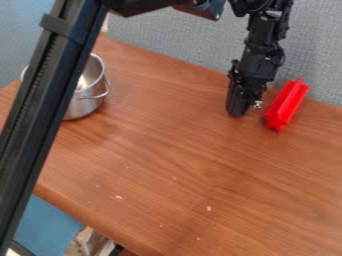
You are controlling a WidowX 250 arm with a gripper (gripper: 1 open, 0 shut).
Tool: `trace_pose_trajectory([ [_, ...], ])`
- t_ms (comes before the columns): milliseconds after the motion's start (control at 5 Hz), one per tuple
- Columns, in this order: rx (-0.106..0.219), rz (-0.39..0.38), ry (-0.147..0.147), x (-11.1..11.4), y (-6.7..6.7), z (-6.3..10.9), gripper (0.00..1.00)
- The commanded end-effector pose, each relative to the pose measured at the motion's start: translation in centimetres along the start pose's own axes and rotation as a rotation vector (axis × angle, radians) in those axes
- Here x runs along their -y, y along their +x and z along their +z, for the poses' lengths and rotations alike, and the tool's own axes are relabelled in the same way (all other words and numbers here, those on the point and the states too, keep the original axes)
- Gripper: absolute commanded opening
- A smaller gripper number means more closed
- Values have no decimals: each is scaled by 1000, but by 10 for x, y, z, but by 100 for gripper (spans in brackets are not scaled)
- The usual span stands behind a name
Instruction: Put the red object in the metal pot
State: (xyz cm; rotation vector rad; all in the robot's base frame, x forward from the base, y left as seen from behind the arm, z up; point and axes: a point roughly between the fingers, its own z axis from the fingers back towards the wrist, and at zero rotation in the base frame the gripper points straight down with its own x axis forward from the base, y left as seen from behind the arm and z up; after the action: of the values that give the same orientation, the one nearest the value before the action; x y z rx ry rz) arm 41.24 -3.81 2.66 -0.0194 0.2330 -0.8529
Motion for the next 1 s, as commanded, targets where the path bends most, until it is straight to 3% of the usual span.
trace_pose_trajectory([
  [0,30,10,31,-11,0,15,100],
  [200,32,14,29,-11,0,15,0],
  [800,43,22,37,-6,-3,21,0],
])
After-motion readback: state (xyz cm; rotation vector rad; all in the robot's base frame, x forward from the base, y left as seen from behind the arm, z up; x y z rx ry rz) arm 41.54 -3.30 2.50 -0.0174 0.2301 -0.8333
